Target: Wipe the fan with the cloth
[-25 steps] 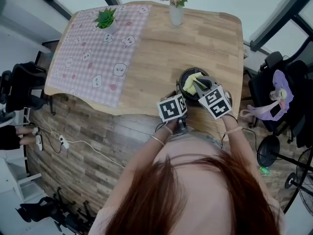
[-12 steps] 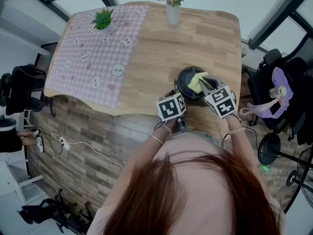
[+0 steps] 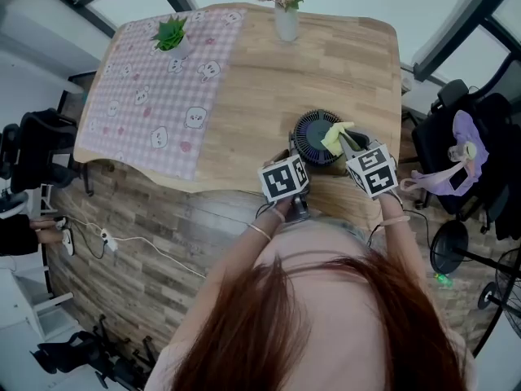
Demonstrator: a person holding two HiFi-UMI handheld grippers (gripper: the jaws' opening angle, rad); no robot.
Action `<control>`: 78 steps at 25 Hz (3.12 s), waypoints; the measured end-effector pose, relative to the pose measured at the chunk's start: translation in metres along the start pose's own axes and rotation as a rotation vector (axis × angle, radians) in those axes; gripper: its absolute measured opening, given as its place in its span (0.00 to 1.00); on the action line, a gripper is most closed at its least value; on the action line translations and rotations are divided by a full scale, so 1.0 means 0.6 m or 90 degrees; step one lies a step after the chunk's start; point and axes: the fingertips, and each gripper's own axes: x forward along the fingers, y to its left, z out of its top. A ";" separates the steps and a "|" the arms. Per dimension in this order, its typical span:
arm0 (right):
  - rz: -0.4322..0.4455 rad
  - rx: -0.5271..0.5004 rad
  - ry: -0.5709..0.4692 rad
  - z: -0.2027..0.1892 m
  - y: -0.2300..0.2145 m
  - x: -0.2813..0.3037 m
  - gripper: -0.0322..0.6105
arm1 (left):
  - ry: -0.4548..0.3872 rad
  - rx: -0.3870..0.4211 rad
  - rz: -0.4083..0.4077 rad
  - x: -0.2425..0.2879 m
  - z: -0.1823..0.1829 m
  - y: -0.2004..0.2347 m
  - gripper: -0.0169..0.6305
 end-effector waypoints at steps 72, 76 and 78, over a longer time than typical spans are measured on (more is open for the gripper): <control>0.098 -0.120 0.043 0.024 0.158 0.013 0.09 | 0.015 -0.038 -0.044 0.001 -0.006 -0.004 0.12; 0.097 -0.110 0.045 0.017 0.153 0.006 0.09 | 0.010 -0.034 -0.043 0.000 -0.006 -0.003 0.12; 0.096 -0.103 0.045 0.014 0.151 0.003 0.09 | 0.008 -0.033 -0.043 0.000 -0.006 -0.004 0.12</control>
